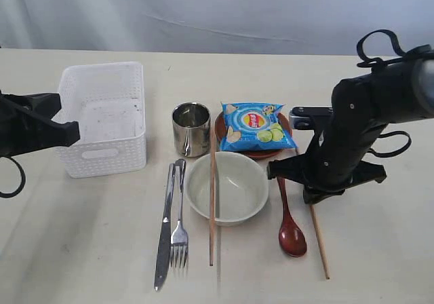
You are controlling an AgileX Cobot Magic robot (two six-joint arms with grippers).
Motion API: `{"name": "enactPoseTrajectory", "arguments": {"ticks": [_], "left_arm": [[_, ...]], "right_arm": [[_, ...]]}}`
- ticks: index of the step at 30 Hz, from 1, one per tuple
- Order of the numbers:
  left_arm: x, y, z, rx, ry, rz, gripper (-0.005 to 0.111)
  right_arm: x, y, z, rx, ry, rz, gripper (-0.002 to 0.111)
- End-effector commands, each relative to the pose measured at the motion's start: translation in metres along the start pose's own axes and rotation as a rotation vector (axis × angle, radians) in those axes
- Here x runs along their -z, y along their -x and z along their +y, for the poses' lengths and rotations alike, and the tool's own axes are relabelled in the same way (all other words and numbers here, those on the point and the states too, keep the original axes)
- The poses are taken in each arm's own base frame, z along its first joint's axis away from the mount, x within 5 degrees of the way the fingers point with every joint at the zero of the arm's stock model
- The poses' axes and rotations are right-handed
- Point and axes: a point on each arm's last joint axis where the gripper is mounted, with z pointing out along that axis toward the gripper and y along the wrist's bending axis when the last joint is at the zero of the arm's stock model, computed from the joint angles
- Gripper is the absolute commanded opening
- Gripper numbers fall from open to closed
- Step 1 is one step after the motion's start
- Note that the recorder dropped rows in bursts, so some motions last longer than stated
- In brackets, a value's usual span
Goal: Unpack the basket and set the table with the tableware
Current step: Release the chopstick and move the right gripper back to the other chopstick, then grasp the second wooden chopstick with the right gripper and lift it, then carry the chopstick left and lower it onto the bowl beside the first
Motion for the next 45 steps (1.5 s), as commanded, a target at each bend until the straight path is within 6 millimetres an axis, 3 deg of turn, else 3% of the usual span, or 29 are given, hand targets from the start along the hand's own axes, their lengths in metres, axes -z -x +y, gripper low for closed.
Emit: {"name": "enactPoseTrajectory", "arguments": {"ticks": [1,5,13,16,19,25,30,36,45], "left_arm": [[0.001,-0.001,0.001,0.019,0.007,-0.002,0.000],[0.001,-0.001,0.001,0.019,0.007,-0.002,0.000],[0.001,-0.001,0.001,0.019,0.007,-0.002,0.000],[0.001,-0.001,0.001,0.019,0.007,-0.002,0.000],[0.001,-0.001,0.001,0.019,0.007,-0.002,0.000],[0.001,-0.001,0.001,0.019,0.007,-0.002,0.000],[0.001,-0.001,0.001,0.019,0.007,-0.002,0.000],[0.001,-0.001,0.001,0.019,0.007,-0.002,0.000],[0.001,-0.001,0.001,0.019,0.007,0.000,0.000]], "right_arm": [[-0.008,-0.006,-0.003,-0.015,-0.023,0.060,0.000],[0.009,-0.007,-0.006,0.017,-0.050,0.057,0.000],[0.081,-0.008,-0.008,-0.031,0.000,-0.121,0.000],[0.100,-0.012,0.003,-0.009,0.030,-0.146,0.000],[0.110,-0.016,0.026,0.028,0.067,-0.179,0.000],[0.110,-0.013,0.081,0.066,0.195,-0.235,0.000],[0.100,-0.003,0.111,0.072,0.220,-0.216,0.000],[0.074,0.002,0.117,0.068,0.183,-0.161,0.000],[0.065,0.003,0.116,0.030,0.145,-0.143,0.000]]}}
